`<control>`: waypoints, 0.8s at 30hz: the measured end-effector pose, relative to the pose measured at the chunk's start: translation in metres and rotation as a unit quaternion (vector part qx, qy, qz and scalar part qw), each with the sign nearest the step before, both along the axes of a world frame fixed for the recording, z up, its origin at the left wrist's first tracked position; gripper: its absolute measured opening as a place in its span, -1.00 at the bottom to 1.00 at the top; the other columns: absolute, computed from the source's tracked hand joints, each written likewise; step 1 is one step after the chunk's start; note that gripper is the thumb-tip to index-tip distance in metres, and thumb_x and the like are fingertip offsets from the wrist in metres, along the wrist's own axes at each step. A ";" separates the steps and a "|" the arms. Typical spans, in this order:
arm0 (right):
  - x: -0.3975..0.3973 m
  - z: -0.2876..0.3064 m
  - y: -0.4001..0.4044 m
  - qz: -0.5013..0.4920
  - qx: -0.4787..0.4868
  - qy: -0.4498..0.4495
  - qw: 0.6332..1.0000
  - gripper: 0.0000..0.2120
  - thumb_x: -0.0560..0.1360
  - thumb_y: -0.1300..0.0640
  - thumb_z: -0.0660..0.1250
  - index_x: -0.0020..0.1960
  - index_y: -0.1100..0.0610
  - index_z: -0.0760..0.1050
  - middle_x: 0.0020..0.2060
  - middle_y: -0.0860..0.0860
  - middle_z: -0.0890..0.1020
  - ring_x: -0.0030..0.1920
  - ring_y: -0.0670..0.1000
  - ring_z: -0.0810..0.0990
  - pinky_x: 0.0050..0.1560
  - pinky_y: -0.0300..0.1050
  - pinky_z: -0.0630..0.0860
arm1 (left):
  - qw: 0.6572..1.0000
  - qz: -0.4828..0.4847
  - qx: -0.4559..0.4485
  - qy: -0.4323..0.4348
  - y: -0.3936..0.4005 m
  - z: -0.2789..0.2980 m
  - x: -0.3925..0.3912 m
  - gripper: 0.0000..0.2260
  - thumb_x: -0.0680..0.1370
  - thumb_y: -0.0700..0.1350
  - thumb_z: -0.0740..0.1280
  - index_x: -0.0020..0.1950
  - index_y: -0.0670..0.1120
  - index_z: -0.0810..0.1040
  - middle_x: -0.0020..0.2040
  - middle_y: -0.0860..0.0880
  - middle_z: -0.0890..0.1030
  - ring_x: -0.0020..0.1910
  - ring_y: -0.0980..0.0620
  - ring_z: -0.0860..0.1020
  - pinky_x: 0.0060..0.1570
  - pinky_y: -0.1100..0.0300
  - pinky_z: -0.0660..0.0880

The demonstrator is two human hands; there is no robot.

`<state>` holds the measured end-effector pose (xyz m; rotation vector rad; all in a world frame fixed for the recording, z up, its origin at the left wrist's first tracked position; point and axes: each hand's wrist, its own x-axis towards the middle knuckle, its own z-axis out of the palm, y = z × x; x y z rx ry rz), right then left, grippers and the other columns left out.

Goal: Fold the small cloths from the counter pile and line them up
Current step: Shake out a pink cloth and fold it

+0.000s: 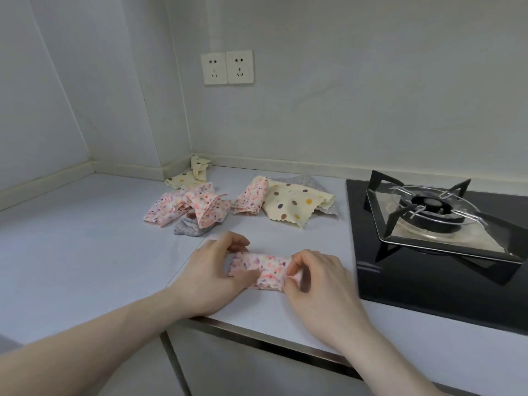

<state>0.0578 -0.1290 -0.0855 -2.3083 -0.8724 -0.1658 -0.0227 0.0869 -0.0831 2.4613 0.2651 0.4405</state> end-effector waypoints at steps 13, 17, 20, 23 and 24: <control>0.013 -0.008 0.014 -0.042 -0.024 0.105 0.993 -0.85 0.42 0.02 0.34 -0.02 -0.12 0.57 -0.12 -0.30 0.48 -0.02 -0.11 0.42 0.00 -0.23 0.25 | 0.996 -0.003 -0.019 0.086 0.001 0.003 0.009 -0.81 0.42 0.07 0.45 -0.14 0.11 0.45 -0.30 0.13 0.53 -0.23 0.15 0.49 -0.14 0.17 0.34; -0.001 0.047 0.011 -0.044 -0.020 0.307 0.951 -0.82 0.46 0.20 0.36 -0.01 -0.03 0.60 -0.15 -0.19 0.60 -0.05 -0.02 0.58 -0.11 -0.22 0.46 | 0.964 0.053 -0.098 0.243 -0.021 0.040 0.009 -0.83 0.42 0.12 0.35 -0.09 0.11 0.45 -0.21 0.15 0.56 -0.16 0.07 0.49 -0.14 0.12 0.36; -0.019 0.108 -0.018 -0.070 -0.025 0.375 0.924 -0.85 0.48 0.20 0.34 -0.07 -0.05 0.56 -0.20 -0.12 0.66 -0.16 -0.11 0.61 -0.20 -0.30 0.48 | 0.922 0.041 -0.257 0.287 -0.047 0.095 -0.009 -0.83 0.50 -0.02 0.48 -0.06 -0.06 0.55 -0.24 0.06 0.57 -0.30 0.08 0.49 -0.37 0.27 0.37; -0.035 0.167 -0.061 -0.085 0.001 0.402 0.912 -0.88 0.46 0.18 0.42 -0.05 -0.01 0.59 -0.20 -0.06 0.70 -0.18 -0.10 0.67 -0.13 -0.22 0.57 | 0.909 -0.008 -0.322 0.266 -0.072 0.154 -0.034 -0.82 0.55 -0.03 0.49 -0.14 -0.08 0.56 -0.34 0.09 0.50 -0.35 0.10 0.43 -0.35 0.27 0.32; -0.041 0.186 -0.077 -0.089 0.014 0.415 0.905 -0.88 0.46 0.18 0.44 -0.02 0.02 0.60 -0.18 -0.05 0.72 -0.18 -0.08 0.70 -0.12 -0.18 0.59 | 0.905 -0.024 -0.334 0.264 -0.080 0.173 -0.042 -0.78 0.57 -0.01 0.47 -0.18 -0.06 0.52 -0.36 0.09 0.46 -0.36 0.10 0.40 -0.34 0.26 0.31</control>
